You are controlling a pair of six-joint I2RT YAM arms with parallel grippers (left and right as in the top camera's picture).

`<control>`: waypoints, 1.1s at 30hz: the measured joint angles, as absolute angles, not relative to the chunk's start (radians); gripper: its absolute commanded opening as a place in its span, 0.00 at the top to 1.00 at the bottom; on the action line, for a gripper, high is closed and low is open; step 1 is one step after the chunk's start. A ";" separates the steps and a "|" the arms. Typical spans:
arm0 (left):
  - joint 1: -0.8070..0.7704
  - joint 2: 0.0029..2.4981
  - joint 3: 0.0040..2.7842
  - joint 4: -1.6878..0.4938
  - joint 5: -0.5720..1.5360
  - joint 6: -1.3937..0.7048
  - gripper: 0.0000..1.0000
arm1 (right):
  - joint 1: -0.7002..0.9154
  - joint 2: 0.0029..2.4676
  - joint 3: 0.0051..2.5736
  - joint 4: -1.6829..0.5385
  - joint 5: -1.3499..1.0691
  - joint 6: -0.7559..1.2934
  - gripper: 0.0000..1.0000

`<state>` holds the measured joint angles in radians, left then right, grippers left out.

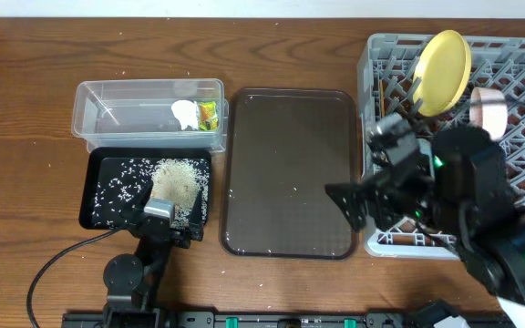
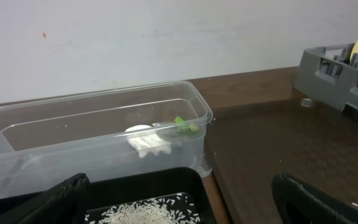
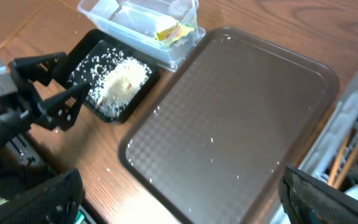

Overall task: Sort waste into correct bins and load items into the dishwasher rack
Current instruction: 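Stand the chopsticks in the rack, open and withdraw the right gripper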

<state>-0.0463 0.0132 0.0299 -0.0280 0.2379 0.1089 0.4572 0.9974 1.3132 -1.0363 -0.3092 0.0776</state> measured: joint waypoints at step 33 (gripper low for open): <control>-0.046 0.013 0.030 -0.028 0.238 0.109 0.05 | 0.086 0.096 0.169 -0.274 -0.089 0.094 0.01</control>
